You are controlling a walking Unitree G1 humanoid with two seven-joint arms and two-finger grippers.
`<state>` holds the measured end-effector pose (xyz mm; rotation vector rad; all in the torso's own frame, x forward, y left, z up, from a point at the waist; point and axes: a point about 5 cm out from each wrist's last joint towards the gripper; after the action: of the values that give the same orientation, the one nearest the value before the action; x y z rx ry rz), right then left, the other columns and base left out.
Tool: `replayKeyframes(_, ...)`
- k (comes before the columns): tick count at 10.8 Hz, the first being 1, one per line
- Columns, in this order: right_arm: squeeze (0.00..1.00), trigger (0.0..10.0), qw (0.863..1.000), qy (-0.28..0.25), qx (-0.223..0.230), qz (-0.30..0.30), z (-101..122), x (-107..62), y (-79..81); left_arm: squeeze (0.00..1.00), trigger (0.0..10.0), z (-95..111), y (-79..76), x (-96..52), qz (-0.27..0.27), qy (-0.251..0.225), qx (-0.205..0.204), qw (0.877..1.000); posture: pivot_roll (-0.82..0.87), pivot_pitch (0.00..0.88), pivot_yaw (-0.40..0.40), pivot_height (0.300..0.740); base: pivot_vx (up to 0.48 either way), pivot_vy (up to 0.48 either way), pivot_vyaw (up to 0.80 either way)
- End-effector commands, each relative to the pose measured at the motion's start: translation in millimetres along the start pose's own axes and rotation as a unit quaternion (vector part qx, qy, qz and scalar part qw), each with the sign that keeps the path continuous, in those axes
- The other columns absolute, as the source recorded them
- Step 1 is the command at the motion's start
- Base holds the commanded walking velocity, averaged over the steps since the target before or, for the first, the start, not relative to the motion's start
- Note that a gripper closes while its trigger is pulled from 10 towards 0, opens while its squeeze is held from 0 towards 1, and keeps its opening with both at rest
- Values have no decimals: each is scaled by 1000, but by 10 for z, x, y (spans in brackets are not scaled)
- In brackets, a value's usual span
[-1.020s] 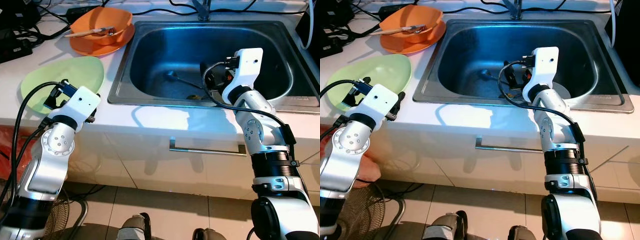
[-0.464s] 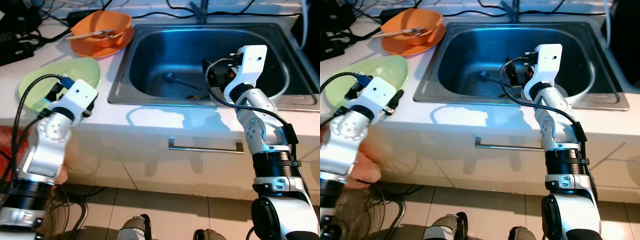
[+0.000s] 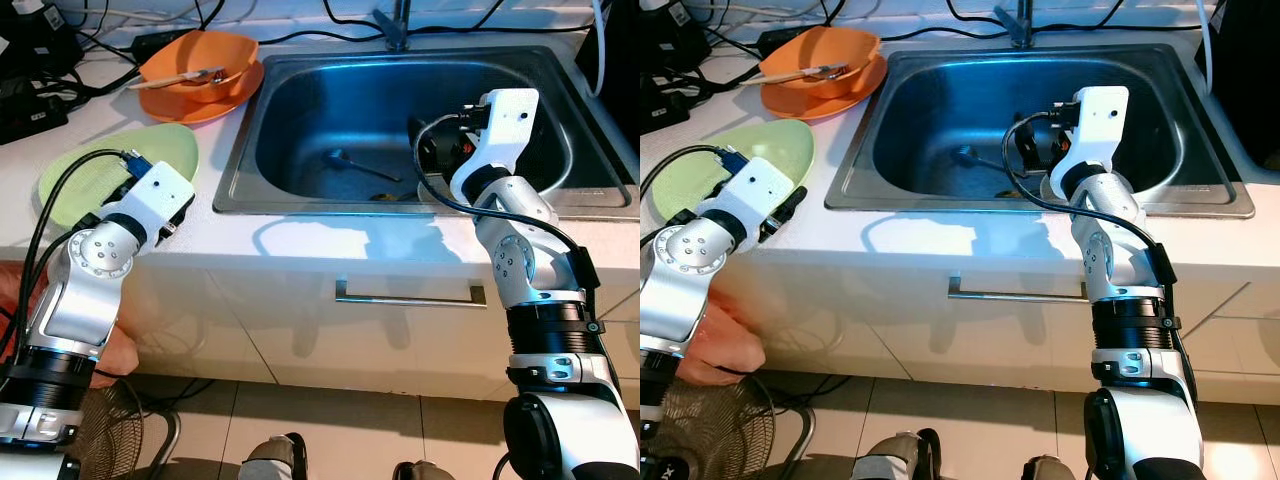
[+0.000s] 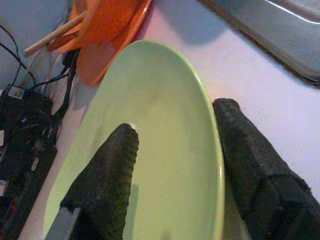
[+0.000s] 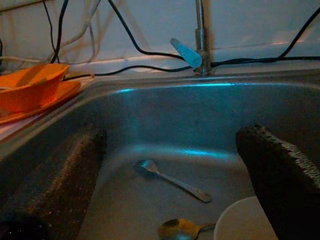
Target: Kitchen organization
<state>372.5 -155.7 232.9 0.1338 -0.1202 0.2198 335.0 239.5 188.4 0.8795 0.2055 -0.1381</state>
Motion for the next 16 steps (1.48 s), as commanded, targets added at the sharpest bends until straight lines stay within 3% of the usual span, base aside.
replayKeyframes(1, 1000, 10000, 1000, -1, 3, -2, 11, -25, -12, 0, 0, -317, -271, -2, -72, 67, -9, 995, 168, 150, 92, 740, 0, 0, 0)
replayKeyframes(12, 996, 10000, 1000, 2, 11, -10, -9, -41, -49, 0, 0, -354, -366, -8, -122, 80, -11, 989, 165, 153, 100, 740, 0, 0, 0)
replayKeyframes(14, 996, 10000, 1000, 2, 12, -11, -12, -44, -46, 0, 0, -339, -358, -4, -116, 76, -6, 990, 165, 153, 101, 740, 0, 0, 0)
replayKeyframes(16, 996, 10000, 1000, 3, 13, -12, -23, -41, -47, 0, 0, -224, -323, 12, -70, 33, 29, 997, 169, 151, 96, 740, 0, 0, 0)
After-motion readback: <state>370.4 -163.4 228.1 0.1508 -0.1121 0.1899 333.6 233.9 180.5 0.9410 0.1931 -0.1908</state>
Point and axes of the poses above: a point about 5 cm out from each wrist's last joint towards the gripper, its own x axis pointing out of the wrist towards the gripper, its own z axis along the axis of the wrist's last joint, y = z × x, and after that the axes turned 3 degrees about x, right-handed
